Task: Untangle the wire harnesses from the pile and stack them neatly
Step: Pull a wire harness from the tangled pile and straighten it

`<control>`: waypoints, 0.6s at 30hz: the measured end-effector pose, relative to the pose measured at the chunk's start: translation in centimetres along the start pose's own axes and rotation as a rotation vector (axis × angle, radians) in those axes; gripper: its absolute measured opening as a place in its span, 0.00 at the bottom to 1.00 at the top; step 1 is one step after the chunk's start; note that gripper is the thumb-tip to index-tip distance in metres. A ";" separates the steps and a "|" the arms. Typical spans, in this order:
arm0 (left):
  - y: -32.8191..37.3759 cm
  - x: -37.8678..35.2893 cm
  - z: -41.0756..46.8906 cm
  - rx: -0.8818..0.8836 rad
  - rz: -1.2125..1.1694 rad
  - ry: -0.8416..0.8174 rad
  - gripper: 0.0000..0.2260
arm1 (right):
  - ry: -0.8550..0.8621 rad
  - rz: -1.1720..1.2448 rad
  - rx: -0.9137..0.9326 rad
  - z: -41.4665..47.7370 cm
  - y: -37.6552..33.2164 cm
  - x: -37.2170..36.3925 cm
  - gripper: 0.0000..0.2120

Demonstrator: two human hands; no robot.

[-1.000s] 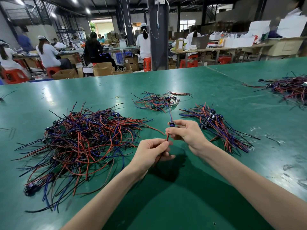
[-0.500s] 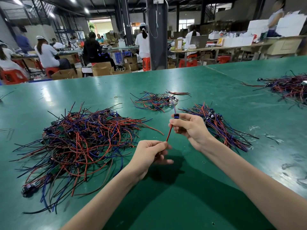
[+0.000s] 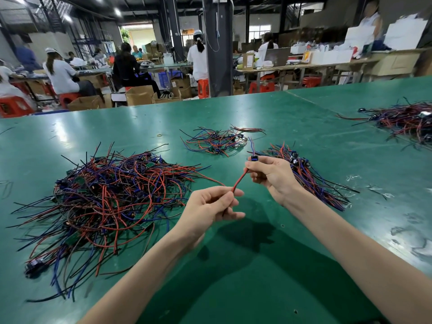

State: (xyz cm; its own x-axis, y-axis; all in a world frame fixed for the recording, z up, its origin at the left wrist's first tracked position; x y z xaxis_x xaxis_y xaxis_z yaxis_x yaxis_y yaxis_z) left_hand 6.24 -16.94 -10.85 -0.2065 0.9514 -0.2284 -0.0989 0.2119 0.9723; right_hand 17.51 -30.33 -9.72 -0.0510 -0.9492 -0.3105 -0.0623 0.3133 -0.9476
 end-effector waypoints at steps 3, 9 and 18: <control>-0.2 -0.1 -0.1 0.064 0.044 -0.002 0.10 | 0.022 0.011 0.005 0.3 -0.1 0.4 0.05; -1.6 -0.2 -0.2 0.188 0.158 -0.019 0.09 | -0.005 0.054 0.041 0.5 -0.7 0.6 0.04; -0.1 -0.2 -0.5 -0.008 0.185 -0.150 0.10 | 0.031 -0.031 0.007 1.0 0.2 1.0 0.04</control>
State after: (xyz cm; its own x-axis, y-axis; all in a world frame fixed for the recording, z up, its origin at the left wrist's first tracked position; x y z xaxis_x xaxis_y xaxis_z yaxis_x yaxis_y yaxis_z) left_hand 5.84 -17.29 -10.96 -0.0748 0.9966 -0.0358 -0.0808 0.0297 0.9963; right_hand 18.47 -31.20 -10.31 -0.0802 -0.9572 -0.2782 -0.0577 0.2831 -0.9574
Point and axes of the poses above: each hand's wrist, its own z-axis towards the middle knuckle, its own x-axis out of the back of the hand, y = z × x, the point moved 4 cm from there along z, towards the middle knuckle, and after that the axes turned 15 degrees about y, right-handed, at the moved point
